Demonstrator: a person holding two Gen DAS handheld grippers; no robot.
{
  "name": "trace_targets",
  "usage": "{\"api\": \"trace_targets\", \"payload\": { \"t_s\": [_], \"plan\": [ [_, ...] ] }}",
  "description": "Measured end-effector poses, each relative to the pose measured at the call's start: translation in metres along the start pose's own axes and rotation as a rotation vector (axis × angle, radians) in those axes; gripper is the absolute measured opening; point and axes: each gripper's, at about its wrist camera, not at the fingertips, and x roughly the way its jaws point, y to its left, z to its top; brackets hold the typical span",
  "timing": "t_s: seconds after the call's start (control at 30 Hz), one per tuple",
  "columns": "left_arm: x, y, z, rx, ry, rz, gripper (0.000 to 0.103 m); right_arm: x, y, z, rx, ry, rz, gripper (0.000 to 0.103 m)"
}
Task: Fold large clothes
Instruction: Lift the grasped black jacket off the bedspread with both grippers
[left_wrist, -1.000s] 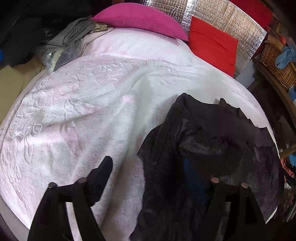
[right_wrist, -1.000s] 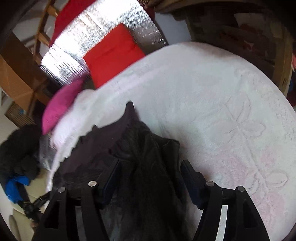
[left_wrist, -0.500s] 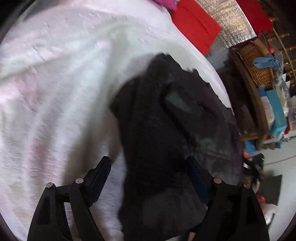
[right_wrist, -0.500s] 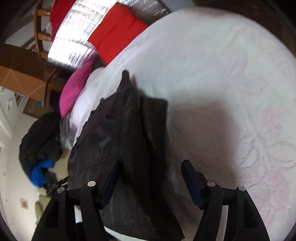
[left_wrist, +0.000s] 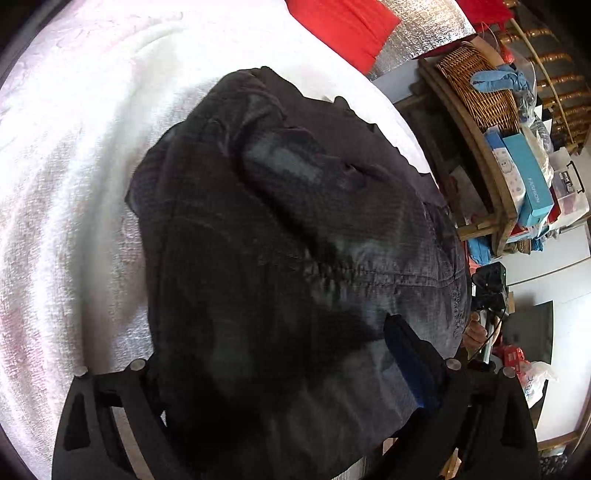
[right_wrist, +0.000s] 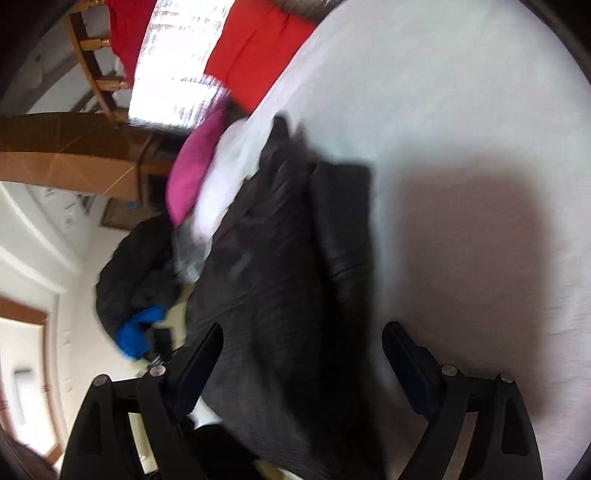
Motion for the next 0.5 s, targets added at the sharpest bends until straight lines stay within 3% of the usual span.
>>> {"api": "trace_targets", "payload": {
  "t_s": [0.17, 0.4, 0.5],
  "plan": [
    [0.006, -0.005, 0.01, -0.017, 0.004, -0.002, 0.1, 0.03, 0.018, 0.002, -0.046, 0.037, 0.061, 0.091],
    [0.003, -0.005, 0.02, -0.068, -0.073, -0.064, 0.1, 0.056, 0.04, 0.002, -0.089, 0.042, 0.018, 0.091],
    [-0.002, -0.003, 0.021, -0.083, -0.108, -0.073, 0.1, 0.059, 0.047, 0.0, -0.112, 0.036, -0.031, 0.083]
  ]
}}
